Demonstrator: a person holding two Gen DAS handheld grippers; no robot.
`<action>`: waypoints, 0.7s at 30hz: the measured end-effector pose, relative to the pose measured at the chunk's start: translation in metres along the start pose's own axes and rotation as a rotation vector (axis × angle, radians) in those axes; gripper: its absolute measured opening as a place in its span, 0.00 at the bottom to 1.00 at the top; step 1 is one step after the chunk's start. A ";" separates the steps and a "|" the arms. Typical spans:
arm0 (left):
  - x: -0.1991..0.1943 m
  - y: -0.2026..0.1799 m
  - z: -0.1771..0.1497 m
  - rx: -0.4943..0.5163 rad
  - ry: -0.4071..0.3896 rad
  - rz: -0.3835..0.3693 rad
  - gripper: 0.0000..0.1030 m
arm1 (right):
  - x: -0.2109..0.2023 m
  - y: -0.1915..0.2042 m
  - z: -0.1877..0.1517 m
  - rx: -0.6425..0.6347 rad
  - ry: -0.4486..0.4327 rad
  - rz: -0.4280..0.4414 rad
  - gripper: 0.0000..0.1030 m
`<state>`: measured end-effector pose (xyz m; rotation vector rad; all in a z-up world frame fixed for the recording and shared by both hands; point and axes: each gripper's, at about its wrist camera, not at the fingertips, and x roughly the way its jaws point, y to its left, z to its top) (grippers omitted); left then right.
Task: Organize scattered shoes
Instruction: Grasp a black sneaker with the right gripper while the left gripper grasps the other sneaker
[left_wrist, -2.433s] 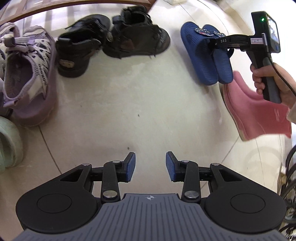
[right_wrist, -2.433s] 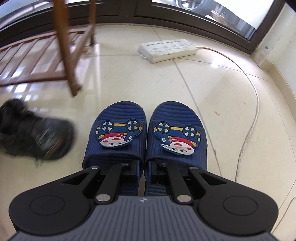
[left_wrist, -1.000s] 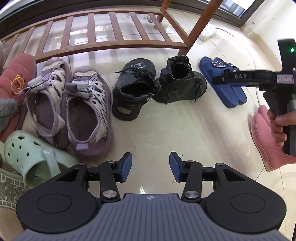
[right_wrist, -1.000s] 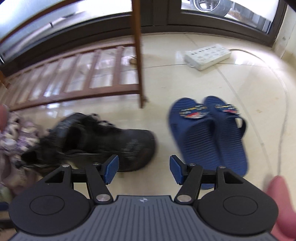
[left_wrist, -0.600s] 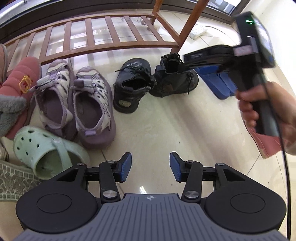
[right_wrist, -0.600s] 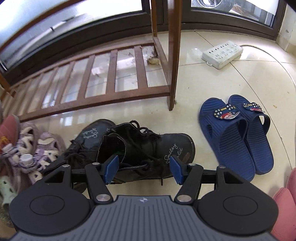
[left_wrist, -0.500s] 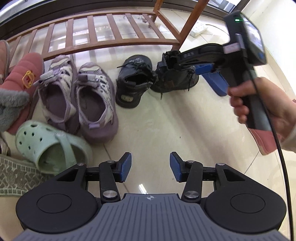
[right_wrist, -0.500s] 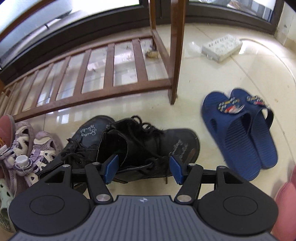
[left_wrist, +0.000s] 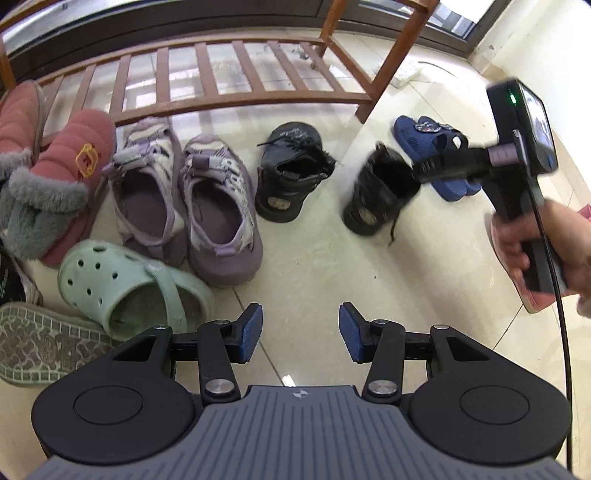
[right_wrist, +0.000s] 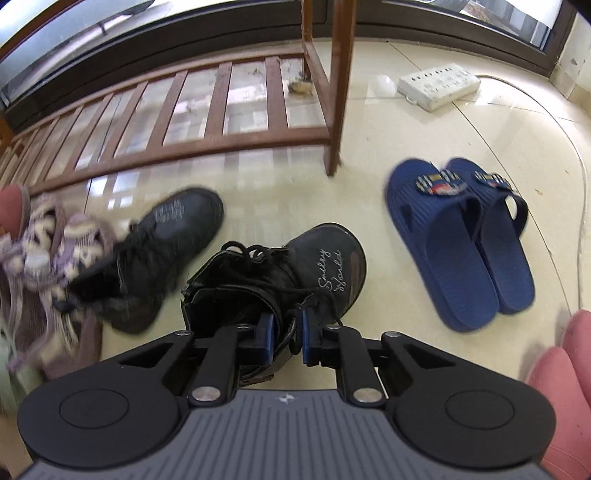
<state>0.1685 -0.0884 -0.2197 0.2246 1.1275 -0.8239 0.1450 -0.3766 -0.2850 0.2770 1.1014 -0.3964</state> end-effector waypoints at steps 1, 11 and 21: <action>0.000 -0.002 0.001 0.008 -0.006 0.001 0.48 | -0.002 -0.001 -0.004 -0.012 0.007 0.002 0.16; 0.008 0.008 -0.003 0.017 0.007 0.053 0.48 | -0.047 -0.028 -0.098 -0.140 0.088 -0.022 0.17; 0.014 0.032 0.000 -0.018 -0.013 0.118 0.48 | -0.084 -0.055 -0.182 -0.218 0.151 -0.119 0.17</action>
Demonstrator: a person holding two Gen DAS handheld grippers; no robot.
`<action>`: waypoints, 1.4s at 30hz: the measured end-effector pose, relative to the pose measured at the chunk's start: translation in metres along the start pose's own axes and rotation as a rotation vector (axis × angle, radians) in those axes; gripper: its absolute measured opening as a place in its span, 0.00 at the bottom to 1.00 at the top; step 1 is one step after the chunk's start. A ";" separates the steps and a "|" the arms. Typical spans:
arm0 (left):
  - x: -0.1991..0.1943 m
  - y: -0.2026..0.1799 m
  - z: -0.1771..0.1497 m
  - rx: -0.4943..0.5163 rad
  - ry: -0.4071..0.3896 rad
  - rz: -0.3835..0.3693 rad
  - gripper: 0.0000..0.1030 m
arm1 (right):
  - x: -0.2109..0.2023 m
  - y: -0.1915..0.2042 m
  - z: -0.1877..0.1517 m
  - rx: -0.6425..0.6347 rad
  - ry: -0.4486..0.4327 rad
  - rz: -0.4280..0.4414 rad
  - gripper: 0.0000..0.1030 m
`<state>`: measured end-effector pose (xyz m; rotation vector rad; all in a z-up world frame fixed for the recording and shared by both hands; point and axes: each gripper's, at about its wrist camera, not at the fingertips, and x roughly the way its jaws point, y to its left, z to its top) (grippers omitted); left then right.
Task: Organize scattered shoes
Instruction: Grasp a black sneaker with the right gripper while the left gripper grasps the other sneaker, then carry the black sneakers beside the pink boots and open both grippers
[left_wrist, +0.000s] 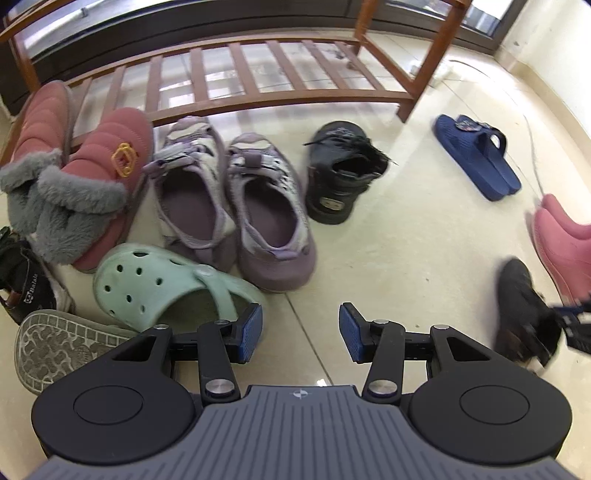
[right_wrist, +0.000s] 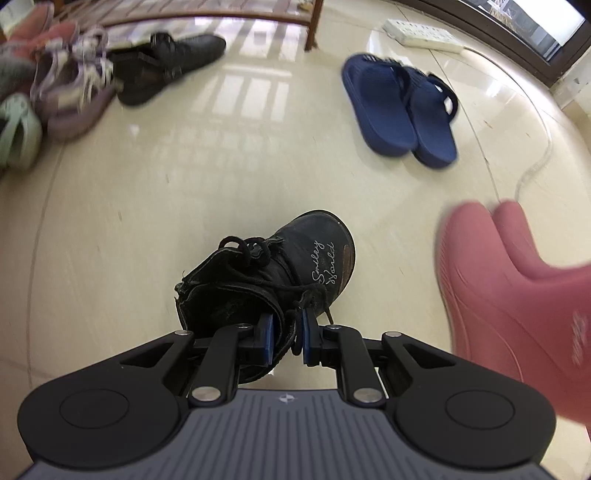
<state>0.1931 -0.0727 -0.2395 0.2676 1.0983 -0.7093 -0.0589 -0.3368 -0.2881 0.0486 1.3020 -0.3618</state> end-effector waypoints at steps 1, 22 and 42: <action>0.001 0.001 0.003 0.000 -0.012 0.007 0.48 | -0.001 -0.003 -0.007 0.001 0.009 -0.007 0.17; 0.069 -0.021 0.035 0.348 -0.010 0.043 0.46 | -0.016 -0.060 -0.111 0.149 0.092 -0.172 0.29; 0.090 -0.040 0.010 0.362 0.088 -0.085 0.08 | 0.008 -0.074 -0.082 -0.054 0.023 -0.207 0.19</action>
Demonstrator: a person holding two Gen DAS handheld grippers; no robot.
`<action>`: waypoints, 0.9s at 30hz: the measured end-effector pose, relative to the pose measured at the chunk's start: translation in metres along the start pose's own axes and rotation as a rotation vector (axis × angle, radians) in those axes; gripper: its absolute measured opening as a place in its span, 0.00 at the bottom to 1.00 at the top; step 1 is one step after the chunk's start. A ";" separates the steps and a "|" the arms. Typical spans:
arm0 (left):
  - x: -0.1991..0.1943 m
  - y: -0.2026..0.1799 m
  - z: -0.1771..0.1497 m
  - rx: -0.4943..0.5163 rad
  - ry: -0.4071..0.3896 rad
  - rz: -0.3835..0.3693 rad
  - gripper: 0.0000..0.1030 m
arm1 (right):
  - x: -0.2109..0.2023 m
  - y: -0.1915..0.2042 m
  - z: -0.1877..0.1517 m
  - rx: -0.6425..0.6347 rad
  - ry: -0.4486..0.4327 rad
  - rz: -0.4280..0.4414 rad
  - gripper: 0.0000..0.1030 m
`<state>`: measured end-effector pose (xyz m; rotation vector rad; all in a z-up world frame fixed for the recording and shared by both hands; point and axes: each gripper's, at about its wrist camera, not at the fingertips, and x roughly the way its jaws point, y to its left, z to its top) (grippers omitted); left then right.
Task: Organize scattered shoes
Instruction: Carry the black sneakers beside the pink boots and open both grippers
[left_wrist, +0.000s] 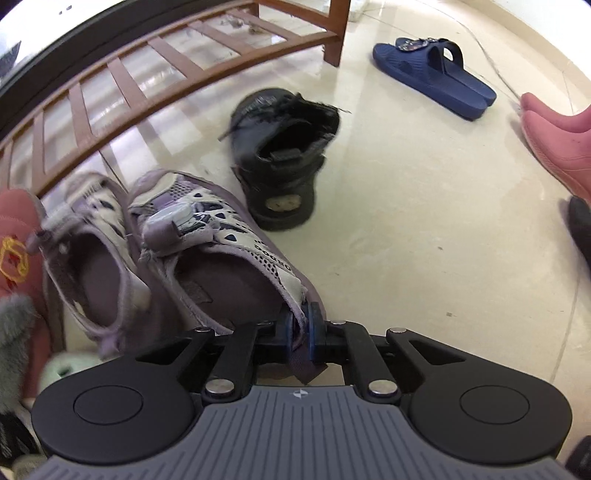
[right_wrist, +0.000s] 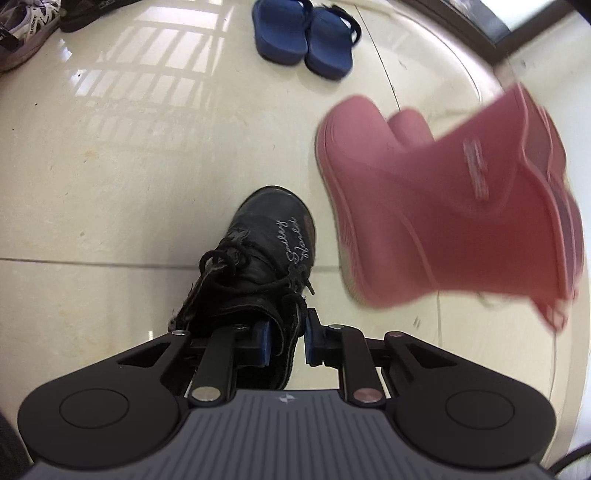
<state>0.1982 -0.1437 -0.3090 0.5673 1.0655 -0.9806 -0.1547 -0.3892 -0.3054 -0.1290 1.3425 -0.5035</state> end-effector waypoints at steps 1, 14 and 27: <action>-0.001 -0.002 0.000 0.002 0.002 -0.007 0.08 | 0.001 -0.001 0.003 -0.011 -0.007 -0.008 0.19; 0.001 -0.062 -0.019 0.055 0.040 -0.131 0.08 | 0.028 -0.026 0.034 -0.093 -0.080 -0.077 0.20; 0.005 -0.166 -0.018 0.177 0.061 -0.278 0.09 | 0.006 -0.034 0.028 -0.020 -0.087 -0.041 0.43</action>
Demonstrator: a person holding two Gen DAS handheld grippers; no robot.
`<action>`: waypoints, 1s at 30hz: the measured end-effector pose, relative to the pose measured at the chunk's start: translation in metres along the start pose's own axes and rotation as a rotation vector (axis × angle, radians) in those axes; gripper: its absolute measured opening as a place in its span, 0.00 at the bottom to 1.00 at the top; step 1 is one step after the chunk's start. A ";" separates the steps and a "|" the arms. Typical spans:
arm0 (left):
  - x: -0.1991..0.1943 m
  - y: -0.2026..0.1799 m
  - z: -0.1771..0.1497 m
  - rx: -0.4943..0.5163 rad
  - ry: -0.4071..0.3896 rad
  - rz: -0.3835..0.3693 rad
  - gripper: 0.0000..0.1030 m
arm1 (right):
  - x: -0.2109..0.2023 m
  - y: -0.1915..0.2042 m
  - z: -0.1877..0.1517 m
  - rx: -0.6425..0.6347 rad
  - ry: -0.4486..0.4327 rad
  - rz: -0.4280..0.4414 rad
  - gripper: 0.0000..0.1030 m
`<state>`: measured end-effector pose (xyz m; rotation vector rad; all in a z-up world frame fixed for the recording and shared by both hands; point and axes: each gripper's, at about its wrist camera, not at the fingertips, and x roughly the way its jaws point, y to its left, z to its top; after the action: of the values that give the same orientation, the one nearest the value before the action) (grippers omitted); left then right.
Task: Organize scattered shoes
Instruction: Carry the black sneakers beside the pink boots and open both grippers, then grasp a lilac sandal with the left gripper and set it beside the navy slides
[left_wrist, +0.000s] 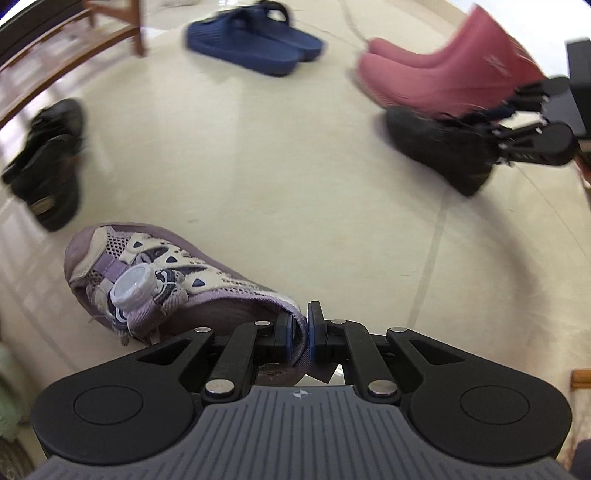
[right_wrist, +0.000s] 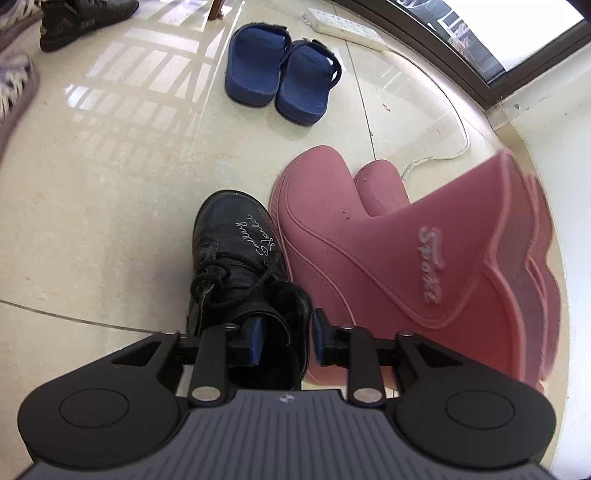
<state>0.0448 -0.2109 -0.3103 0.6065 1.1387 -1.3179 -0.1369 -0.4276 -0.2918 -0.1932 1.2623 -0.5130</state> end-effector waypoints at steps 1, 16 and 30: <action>0.000 -0.003 -0.001 0.000 0.005 -0.002 0.12 | -0.005 -0.001 -0.001 0.008 0.002 -0.003 0.48; -0.060 0.001 -0.007 -0.126 -0.101 0.066 0.53 | -0.087 0.022 0.021 0.161 -0.099 0.174 0.68; -0.016 0.053 -0.013 -0.382 0.024 0.204 0.53 | -0.091 0.043 0.026 0.230 -0.124 0.230 0.70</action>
<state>0.0928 -0.1810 -0.3141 0.4423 1.2719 -0.8913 -0.1197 -0.3509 -0.2239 0.1114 1.0783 -0.4366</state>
